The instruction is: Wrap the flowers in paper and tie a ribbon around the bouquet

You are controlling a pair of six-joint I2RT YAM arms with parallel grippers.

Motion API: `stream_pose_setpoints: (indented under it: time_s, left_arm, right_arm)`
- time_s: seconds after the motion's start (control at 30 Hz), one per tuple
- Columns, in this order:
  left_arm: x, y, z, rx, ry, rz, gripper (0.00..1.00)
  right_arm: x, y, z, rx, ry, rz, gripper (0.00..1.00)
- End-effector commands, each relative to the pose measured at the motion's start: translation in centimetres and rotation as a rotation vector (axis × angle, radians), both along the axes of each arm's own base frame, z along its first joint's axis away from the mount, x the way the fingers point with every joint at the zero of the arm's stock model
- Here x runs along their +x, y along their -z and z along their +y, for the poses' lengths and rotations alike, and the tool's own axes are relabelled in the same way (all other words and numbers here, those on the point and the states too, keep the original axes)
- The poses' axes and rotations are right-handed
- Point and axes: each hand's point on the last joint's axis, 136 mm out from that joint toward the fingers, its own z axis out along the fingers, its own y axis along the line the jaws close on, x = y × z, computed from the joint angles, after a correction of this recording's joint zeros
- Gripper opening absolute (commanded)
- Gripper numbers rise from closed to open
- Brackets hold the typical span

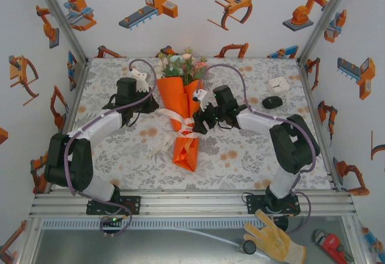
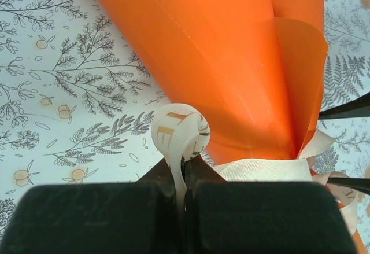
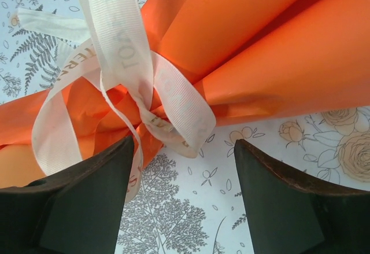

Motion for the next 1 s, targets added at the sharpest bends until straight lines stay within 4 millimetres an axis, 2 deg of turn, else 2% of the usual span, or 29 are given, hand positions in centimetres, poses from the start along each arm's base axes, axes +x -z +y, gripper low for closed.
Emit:
stream_pose_setpoints:
  time_s: [0.0, 0.17, 0.43, 0.67, 0.8, 0.97]
  left_arm:
    - [0.3, -1.3, -0.7, -0.013, 0.025, -0.025, 0.00]
    - [0.4, -1.6, -0.6, -0.005, 0.025, -0.029, 0.00]
    - [0.4, -1.4, -0.6, -0.003, 0.023, -0.025, 0.00]
    - [0.4, -1.2, -0.6, 0.000, 0.023, -0.023, 0.00]
    - [0.4, -1.2, -0.6, 0.000, 0.023, -0.023, 0.00]
    - [0.3, -1.0, -0.6, -0.003, 0.024, -0.017, 0.00]
  right_arm:
    - [1.0, -0.4, 0.0, 0.003, -0.001, -0.070, 0.61]
    - [2.6, -1.2, 0.0, -0.009, 0.030, -0.151, 0.57]
    - [3.1, -1.6, 0.8, 0.040, 0.027, -0.167, 0.44]
    - [3.0, -1.9, 1.1, 0.088, 0.069, -0.214, 0.26]
    - [2.2, -1.4, 1.8, 0.029, 0.084, -0.315, 0.16]
    - [1.6, -1.5, 1.9, -0.126, 0.168, -0.575, 0.15]
